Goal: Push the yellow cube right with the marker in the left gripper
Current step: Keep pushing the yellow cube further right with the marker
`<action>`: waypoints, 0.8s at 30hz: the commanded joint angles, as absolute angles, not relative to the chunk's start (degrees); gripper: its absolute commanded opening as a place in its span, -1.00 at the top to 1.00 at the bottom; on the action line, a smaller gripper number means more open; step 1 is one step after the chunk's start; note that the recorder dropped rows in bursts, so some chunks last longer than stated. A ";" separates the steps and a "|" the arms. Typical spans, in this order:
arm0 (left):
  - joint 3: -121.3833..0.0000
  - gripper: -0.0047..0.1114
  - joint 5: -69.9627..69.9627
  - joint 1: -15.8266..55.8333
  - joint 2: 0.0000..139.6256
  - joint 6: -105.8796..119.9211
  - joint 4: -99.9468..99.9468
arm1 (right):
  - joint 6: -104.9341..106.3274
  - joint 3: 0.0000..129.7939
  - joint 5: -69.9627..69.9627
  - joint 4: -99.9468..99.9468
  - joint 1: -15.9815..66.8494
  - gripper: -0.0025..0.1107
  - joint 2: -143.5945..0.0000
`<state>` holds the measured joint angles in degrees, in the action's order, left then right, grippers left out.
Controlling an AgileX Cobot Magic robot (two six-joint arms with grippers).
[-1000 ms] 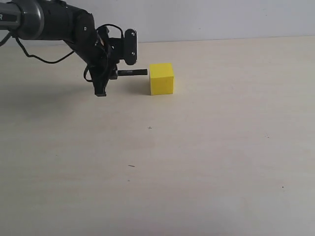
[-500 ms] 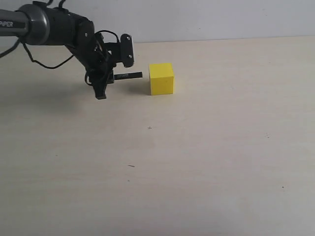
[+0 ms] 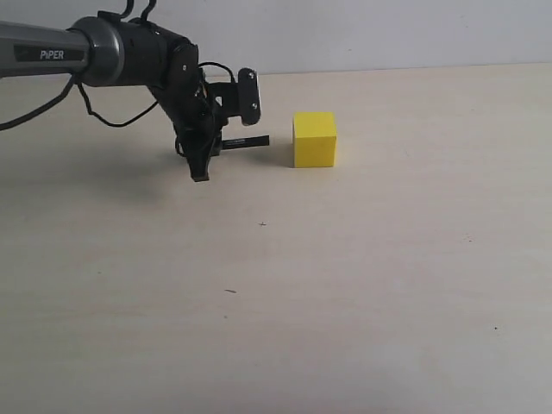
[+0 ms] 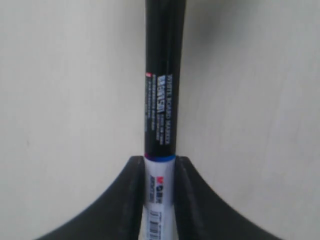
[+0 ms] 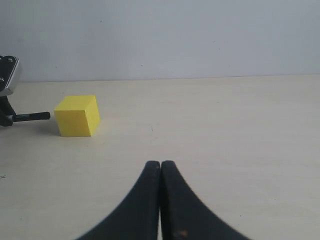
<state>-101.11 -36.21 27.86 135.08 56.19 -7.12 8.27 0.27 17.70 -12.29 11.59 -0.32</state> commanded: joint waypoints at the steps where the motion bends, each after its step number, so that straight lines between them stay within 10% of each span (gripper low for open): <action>1: -101.60 0.92 -37.41 27.17 134.99 55.13 -7.68 | 8.30 0.00 17.57 -12.02 11.33 0.96 0.00; 24: -105.62 0.92 -39.44 31.18 137.22 44.48 -15.68 | 8.30 0.00 17.57 -12.02 11.33 0.96 0.00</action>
<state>-105.17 -38.77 32.20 137.59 45.91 -15.21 8.27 0.27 17.70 -12.29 11.59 -0.32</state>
